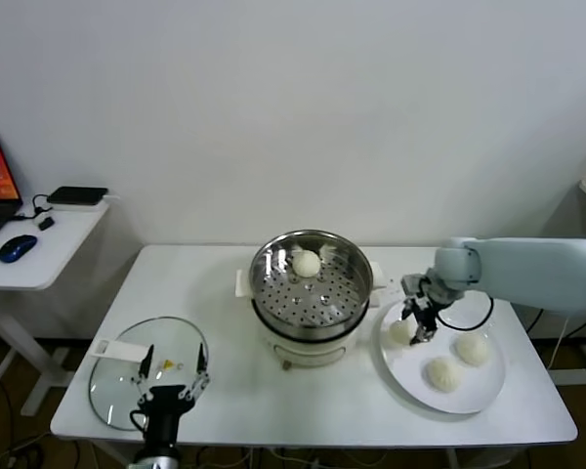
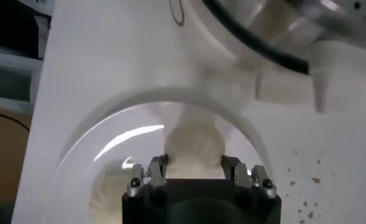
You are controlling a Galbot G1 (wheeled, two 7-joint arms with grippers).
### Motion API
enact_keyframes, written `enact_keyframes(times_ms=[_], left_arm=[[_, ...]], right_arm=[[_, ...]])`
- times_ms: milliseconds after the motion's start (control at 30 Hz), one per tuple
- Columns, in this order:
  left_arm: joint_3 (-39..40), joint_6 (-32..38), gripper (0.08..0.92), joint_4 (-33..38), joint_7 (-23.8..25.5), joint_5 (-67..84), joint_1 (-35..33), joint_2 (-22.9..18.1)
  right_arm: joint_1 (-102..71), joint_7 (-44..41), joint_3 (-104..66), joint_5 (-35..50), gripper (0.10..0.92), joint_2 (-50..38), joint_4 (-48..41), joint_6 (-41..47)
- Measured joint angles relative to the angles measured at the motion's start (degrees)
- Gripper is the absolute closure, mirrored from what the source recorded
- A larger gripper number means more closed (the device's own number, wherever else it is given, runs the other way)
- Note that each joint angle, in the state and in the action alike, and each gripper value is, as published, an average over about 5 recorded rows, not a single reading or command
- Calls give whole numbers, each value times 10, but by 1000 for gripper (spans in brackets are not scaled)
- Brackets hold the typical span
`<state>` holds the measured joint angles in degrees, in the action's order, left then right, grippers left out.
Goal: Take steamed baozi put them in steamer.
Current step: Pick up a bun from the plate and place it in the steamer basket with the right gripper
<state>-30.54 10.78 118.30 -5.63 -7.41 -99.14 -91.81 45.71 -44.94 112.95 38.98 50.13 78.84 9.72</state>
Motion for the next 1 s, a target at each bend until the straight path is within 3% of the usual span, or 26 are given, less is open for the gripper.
enact_keyframes(times_ms=[500, 1000], left_arm=[[3, -1, 177, 1, 1, -5, -2, -1], [7, 1, 177, 3, 0, -5, -3, 4]], right_arm=[[230, -107, 94, 114, 412, 36, 34, -47], [192, -71, -34, 183, 409, 154, 7, 30]])
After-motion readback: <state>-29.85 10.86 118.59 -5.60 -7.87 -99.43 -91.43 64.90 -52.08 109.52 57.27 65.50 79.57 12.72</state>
